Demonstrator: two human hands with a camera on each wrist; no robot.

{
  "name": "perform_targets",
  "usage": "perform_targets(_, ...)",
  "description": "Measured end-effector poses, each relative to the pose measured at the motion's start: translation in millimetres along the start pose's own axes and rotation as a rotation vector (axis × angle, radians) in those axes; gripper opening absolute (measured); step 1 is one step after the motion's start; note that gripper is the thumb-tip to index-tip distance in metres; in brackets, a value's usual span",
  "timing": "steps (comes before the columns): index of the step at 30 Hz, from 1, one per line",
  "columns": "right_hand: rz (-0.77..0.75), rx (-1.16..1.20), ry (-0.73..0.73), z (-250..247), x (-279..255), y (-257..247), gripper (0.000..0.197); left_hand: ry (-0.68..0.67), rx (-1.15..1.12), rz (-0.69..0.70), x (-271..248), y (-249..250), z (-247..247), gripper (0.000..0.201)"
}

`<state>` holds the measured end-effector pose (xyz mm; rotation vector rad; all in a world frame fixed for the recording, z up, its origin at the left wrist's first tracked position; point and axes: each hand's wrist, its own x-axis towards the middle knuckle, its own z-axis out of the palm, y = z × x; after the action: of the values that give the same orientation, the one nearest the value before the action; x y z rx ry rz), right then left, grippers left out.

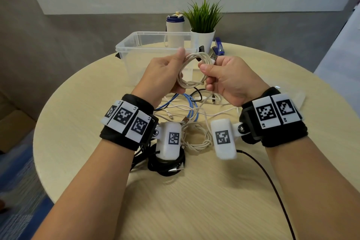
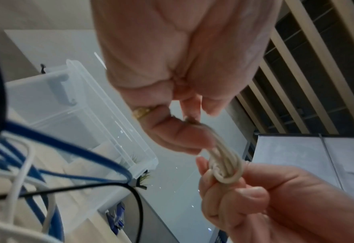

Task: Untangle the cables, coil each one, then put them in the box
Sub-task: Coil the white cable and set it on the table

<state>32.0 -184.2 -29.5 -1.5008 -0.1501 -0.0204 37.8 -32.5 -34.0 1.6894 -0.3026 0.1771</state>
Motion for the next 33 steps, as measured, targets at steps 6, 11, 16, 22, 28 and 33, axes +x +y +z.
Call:
perform_targets(6, 0.0, -0.006, 0.004, 2, 1, 2, 0.009, 0.062, -0.098, -0.13, 5, -5, -5, 0.021)
perform_targets(11, 0.0, -0.006, -0.007, 0, 1, 2, 0.008, 0.066, -0.109, -0.137, 4, -7, -6, 0.01)
perform_targets(16, -0.004, -0.073, -0.057, -2, 0, 2, 0.007, -0.008, -0.074, -0.136, 3, -7, -5, 0.014)
perform_targets(22, -0.009, -0.146, -0.073, -1, -1, 2, 0.015, -0.01, -0.095, -0.139, 3, -8, 0, 0.021)
perform_targets(28, -0.038, -0.161, -0.077, 1, 0, 3, 0.02, -0.145, -0.072, -0.098, 4, -9, 3, 0.023)
perform_targets(33, -0.042, -0.109, -0.072, -4, 0, 0, 0.02, -0.123, -0.221, -0.105, 2, -5, 4, 0.02)
